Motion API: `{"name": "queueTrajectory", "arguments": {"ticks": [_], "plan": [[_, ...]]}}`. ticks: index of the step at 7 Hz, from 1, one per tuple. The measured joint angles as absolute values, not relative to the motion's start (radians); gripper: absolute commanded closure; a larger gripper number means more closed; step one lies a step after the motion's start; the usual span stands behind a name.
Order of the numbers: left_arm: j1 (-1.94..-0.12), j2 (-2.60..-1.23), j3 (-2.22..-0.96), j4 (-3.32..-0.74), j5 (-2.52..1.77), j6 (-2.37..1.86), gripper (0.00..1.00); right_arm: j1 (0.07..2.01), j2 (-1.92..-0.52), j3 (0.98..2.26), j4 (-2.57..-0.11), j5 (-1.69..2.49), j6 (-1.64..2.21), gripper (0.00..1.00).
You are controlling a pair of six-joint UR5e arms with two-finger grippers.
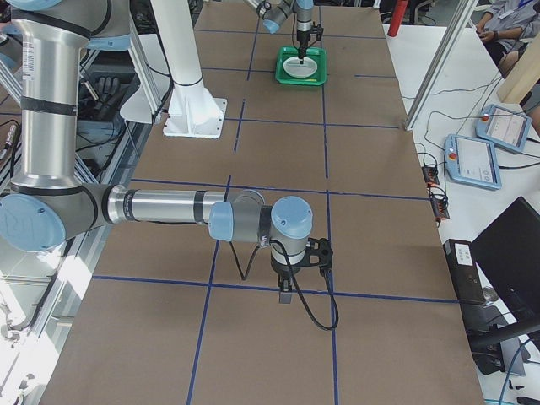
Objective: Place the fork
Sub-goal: 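Lower the left gripper and grasp the white fork's handle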
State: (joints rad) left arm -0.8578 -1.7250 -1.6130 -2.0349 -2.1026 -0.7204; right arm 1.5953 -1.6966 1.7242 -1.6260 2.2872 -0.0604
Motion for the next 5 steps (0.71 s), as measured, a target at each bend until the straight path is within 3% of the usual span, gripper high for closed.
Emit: {"name": "queueTrajectory", "arguments": {"ticks": [3, 5], "plan": [[-0.846, -1.728, -1.612, -2.036, -2.103, -0.732, 0.23, 1.595, -1.697, 1.724, -1.626, 2.287, -0.061, 0.0], [-0.823, -1.729, -1.612, -2.041, -2.103, -0.764, 0.37, 1.595, -1.697, 1.724, -1.626, 2.287, -0.061, 0.0]]}}
